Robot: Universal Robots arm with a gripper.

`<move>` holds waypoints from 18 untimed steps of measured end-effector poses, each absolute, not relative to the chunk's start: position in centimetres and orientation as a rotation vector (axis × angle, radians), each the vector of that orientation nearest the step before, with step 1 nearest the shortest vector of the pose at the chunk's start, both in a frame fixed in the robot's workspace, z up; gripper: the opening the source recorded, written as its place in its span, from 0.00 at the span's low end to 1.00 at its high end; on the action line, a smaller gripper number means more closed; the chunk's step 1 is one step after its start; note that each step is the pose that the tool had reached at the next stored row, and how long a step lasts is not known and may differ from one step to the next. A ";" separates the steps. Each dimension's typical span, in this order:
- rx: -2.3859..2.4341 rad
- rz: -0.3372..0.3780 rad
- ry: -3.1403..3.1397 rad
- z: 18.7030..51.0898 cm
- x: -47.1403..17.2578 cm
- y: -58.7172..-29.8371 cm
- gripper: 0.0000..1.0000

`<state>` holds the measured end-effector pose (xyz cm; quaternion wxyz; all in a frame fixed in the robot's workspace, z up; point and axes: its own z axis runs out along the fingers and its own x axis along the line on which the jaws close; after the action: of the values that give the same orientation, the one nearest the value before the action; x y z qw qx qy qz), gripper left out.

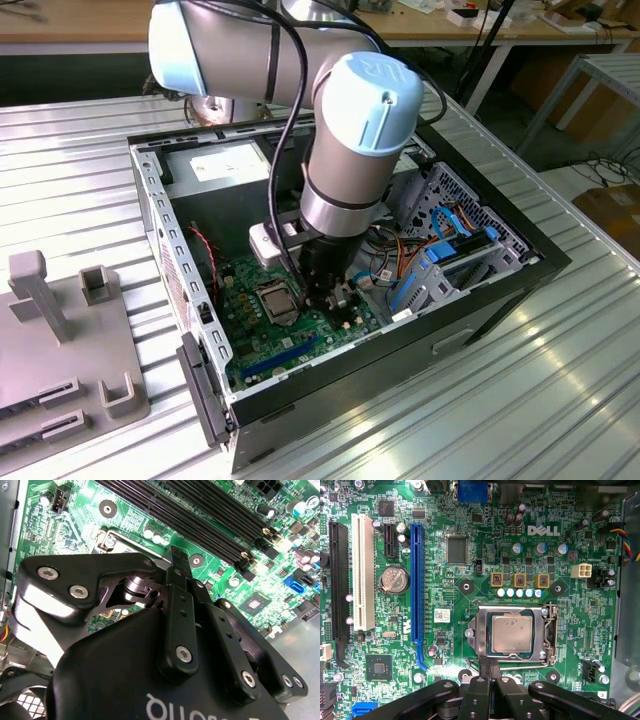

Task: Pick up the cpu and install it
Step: 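Install the first cpu locking lever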

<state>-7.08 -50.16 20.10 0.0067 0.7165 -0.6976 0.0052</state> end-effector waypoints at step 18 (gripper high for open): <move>2.243 0.016 -2.181 19.8 -7.3 -50.2 0.11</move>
<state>-7.28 -50.17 19.82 0.0064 0.7169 -0.6971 0.0050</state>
